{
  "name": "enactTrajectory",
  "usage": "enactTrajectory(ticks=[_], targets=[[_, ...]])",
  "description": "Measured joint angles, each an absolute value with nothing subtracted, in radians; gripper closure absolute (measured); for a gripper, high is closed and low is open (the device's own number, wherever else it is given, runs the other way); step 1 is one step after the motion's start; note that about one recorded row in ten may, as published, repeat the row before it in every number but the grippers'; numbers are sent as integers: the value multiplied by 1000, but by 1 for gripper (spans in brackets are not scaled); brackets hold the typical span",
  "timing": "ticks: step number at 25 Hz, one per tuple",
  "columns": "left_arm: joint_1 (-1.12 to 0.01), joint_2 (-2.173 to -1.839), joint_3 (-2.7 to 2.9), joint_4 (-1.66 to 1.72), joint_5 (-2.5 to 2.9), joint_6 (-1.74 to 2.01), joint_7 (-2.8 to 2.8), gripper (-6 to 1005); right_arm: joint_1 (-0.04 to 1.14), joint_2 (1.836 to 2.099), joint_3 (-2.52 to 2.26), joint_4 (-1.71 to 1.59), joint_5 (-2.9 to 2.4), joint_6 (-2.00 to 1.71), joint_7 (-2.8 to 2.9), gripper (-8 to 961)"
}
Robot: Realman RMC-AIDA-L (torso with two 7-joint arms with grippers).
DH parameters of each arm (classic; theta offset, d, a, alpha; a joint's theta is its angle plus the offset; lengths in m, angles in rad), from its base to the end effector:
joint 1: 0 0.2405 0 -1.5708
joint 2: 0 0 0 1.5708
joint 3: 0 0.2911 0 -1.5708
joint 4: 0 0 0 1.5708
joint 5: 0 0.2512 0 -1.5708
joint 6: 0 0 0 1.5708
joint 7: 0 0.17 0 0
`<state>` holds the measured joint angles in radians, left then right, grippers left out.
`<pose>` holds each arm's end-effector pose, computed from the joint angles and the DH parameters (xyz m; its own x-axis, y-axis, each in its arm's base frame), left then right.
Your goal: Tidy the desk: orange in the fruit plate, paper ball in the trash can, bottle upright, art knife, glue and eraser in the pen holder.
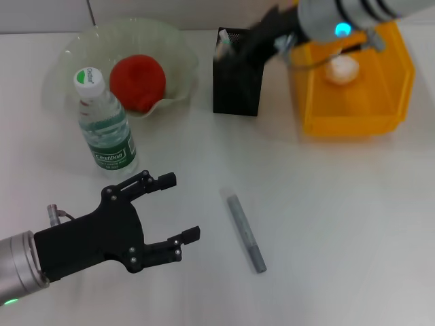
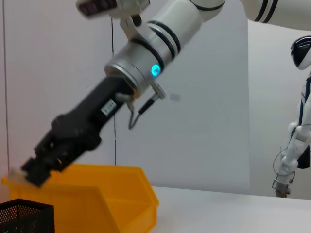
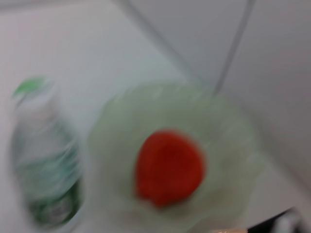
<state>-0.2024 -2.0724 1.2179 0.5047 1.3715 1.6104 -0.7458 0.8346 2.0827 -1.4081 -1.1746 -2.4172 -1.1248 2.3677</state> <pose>-0.3309 0.2681 -0.0868 0.7481 0.0019 0.6636 0.2446 -0.9304 -0.2730 0.0876 0.4961 -0.0668 0.9561 -0.2903 -0.0392 -0.2740 -0.8391 -0.4699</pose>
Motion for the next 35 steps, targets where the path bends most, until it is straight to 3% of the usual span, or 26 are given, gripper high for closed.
enactTrajectory(ticks=[10,24,30,35], targets=[[-199,-2072,1218,505,1371,1612,-747,140,931,2082,-1344,-1003,-2508,-1010,2365,698],[-204,-2072,1218,505,1372,1611,-748,140,973,2088,-1351,-902,-2515,-928,2368,636],[-203,-2071,1218,505,1371,1612,-748,140,956,2087,-1349,-956,-2518,-981,2421,518],[-202,-2071,1218,505,1371,1612,-747,140,905,2081,-1317,-1176,-2537,-1257,2603,434]])
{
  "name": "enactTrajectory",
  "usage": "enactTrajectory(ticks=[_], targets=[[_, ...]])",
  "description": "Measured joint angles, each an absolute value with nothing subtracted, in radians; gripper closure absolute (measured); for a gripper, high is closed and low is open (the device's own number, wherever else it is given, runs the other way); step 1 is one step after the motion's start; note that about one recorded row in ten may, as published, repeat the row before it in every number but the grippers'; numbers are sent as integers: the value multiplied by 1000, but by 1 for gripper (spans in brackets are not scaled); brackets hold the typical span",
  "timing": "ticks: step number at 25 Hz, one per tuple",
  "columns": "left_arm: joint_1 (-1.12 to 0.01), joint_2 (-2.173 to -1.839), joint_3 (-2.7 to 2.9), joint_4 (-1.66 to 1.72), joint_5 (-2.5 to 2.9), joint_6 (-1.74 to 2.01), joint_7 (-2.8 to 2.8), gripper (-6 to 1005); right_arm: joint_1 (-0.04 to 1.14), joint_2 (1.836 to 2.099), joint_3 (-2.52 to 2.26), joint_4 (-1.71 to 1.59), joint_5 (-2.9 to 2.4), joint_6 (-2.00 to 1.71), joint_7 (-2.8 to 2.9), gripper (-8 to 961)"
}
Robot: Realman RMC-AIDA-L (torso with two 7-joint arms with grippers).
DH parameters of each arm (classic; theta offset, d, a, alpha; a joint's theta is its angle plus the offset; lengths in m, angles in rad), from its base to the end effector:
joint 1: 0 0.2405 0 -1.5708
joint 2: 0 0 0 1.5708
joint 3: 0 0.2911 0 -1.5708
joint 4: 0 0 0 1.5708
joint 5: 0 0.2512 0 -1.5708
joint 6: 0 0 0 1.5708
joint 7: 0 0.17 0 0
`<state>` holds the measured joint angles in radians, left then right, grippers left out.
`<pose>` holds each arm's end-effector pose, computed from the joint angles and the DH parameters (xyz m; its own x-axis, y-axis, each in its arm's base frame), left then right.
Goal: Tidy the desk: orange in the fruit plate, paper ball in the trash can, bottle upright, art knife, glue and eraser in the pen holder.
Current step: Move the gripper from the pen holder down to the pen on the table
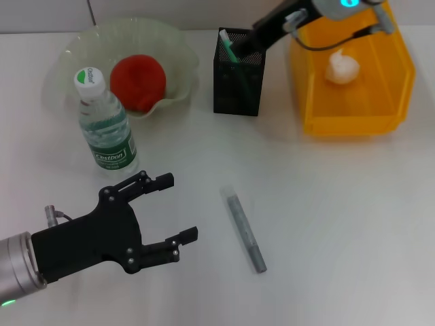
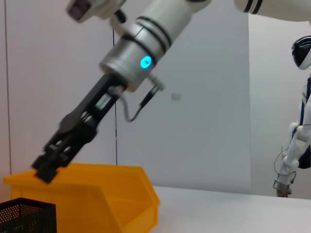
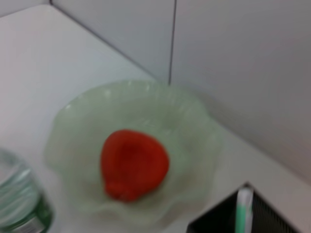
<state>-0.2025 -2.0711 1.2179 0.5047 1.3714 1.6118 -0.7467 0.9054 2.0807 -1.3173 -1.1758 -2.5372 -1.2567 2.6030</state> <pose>-0.3311 0.2681 -0.0862 0.7481 0.0021 0.6636 0.2442 -0.9307 -0.2724 0.0839 0.5035 -0.0460 0.8684 -0.4929 -0.0549 -0.4538 -0.7451 -0.4887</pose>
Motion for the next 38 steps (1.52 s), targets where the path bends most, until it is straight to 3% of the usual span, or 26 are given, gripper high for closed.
enactTrajectory(ticks=[5,10,16,38], targets=[[-196,-2069,1214,505,1371,1616,-745,140,857,2084,-1308,-1378,-2558,-1560,2757,407],[-191,-2068,1218,507,1374,1619,-739,140,858,2088,-1347,-1383,-2551,-1684,2819,217],[-156,-2067,1218,521,1388,1623,-708,140,865,2090,-1531,-1310,-2549,-1636,2876,114],[-150,-2066,1210,517,1388,1625,-707,140,940,2092,-1789,-1123,-2461,-1469,2935,118]])
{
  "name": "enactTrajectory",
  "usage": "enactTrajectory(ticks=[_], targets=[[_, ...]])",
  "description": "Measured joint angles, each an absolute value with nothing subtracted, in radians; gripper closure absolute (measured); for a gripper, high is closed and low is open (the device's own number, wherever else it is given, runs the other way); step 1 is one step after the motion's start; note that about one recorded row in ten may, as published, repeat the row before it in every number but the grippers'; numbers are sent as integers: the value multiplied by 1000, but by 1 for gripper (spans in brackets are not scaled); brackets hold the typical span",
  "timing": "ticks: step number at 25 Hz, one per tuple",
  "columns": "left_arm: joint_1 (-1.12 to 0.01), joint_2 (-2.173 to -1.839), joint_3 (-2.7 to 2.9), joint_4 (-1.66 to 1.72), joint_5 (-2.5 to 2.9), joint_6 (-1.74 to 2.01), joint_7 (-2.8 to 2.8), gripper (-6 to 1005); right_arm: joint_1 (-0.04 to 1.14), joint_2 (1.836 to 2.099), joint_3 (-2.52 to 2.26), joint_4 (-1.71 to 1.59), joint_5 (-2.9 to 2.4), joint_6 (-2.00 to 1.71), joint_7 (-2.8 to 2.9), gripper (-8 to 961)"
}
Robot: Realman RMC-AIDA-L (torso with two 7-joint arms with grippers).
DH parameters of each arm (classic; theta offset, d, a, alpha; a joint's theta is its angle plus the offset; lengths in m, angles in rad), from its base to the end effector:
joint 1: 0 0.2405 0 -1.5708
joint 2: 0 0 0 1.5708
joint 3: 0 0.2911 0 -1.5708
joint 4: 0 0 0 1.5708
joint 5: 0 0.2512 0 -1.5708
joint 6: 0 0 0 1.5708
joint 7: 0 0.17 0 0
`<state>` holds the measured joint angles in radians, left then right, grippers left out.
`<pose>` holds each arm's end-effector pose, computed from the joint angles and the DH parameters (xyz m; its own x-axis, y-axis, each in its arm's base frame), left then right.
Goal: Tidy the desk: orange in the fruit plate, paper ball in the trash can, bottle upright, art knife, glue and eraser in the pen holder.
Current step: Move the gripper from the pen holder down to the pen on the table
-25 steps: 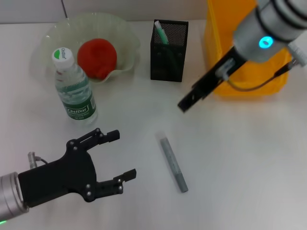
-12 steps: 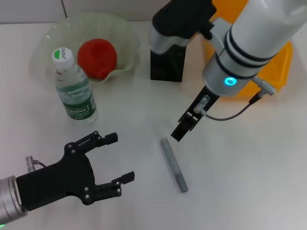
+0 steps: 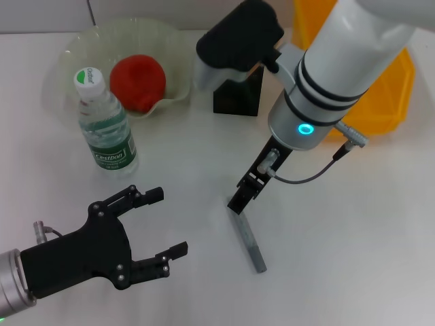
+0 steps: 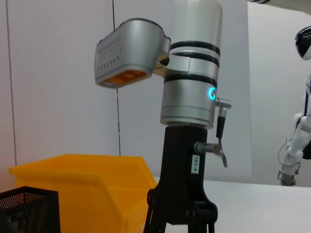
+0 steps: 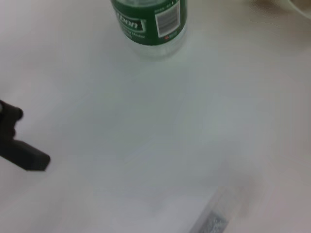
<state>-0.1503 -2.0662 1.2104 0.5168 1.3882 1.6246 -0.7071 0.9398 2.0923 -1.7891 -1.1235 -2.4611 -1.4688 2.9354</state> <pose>-0.3445 0.2503 -0.0827 0.7631 -0.0074 0.6462 0.2426 -0.9235 -0.2972 0.0992 0.4033 -0.1463 0.7144 -0.5872 0.3804 -0.4729 -0.8060 -0.3561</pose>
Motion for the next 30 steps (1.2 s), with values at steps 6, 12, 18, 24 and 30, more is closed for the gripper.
enactTrajectory(ticks=[6,12,18,24,30], targets=[[-147,-2065,1207,513,1388,1621,-707,140,958,2092,-1829,-1074,-2460,-1432,2937,119],[-147,-2065,1207,517,1388,1620,-707,140,959,2092,-1832,-1065,-2451,-1415,2937,126],[-147,-2066,1207,518,1388,1618,-707,140,961,2092,-1833,-1040,-2445,-1393,2940,137],[-147,-2066,1207,518,1388,1617,-707,140,963,2092,-1834,-1029,-2433,-1379,2941,149],[-150,-2066,1207,515,1388,1616,-707,140,988,2092,-1882,-984,-2409,-1357,2943,160]])
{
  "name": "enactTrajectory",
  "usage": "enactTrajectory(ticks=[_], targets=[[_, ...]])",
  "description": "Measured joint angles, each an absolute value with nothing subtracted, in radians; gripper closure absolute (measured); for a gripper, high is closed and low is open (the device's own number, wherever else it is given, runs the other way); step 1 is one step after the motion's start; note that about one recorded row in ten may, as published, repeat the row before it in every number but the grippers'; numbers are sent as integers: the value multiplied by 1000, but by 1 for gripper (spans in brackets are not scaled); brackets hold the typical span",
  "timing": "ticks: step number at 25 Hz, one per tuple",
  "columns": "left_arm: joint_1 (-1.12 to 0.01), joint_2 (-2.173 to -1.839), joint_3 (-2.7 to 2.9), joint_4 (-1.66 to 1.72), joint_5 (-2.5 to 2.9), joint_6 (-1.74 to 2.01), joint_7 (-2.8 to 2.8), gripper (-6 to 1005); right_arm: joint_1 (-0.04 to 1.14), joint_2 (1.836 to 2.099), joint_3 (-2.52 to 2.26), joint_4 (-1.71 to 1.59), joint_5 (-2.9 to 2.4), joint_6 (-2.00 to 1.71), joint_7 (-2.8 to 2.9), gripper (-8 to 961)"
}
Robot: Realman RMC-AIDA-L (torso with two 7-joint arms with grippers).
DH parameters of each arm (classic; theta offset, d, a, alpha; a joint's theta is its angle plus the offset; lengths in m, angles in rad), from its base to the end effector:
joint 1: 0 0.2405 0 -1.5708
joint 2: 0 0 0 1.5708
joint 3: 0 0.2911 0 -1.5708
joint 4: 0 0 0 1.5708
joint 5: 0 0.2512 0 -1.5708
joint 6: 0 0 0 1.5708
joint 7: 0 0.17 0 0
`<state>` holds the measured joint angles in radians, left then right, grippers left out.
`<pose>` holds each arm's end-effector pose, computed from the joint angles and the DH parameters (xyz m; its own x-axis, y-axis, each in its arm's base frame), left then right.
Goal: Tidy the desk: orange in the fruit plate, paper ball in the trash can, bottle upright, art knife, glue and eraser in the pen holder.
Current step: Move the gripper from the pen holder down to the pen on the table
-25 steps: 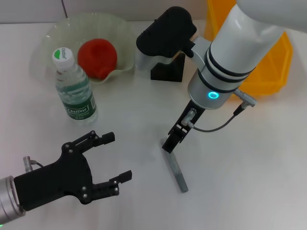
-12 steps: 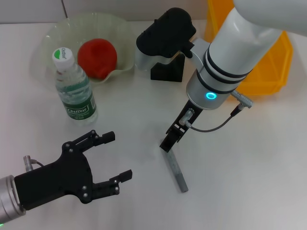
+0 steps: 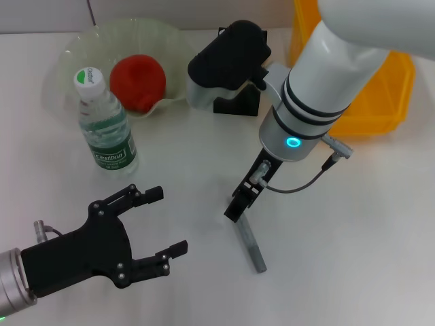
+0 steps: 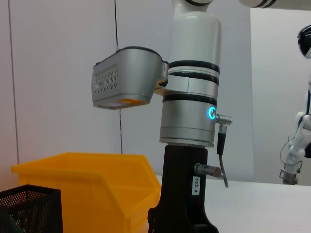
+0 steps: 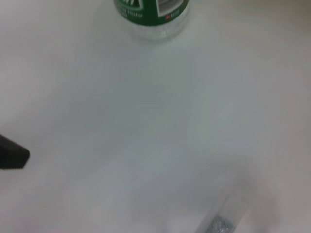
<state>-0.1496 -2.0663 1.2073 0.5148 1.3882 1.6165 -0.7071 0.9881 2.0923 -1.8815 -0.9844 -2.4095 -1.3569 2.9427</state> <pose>-0.3462 0.2509 -0.0829 0.7661 -0.0032 0.6427 0.2496 -0.9200 -0.3022 0.1130 0.4055 -0.1720 0.7018 -0.5859 0.4051 -0.4655 -0.8077 -0.3618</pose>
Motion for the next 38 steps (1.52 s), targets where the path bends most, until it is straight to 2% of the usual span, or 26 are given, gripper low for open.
enactTrajectory(ticks=[10,25,38], targets=[[-151,-2067,1207,512,1388,1617,-696,140,996,2092,-1894,-951,-2397,-1351,2948,178],[-157,-2068,1207,509,1388,1617,-695,140,998,2092,-1885,-920,-2347,-1344,2947,490],[-161,-2069,1207,512,1388,1616,-695,140,1015,2092,-1890,-872,-2317,-1334,2950,486]])
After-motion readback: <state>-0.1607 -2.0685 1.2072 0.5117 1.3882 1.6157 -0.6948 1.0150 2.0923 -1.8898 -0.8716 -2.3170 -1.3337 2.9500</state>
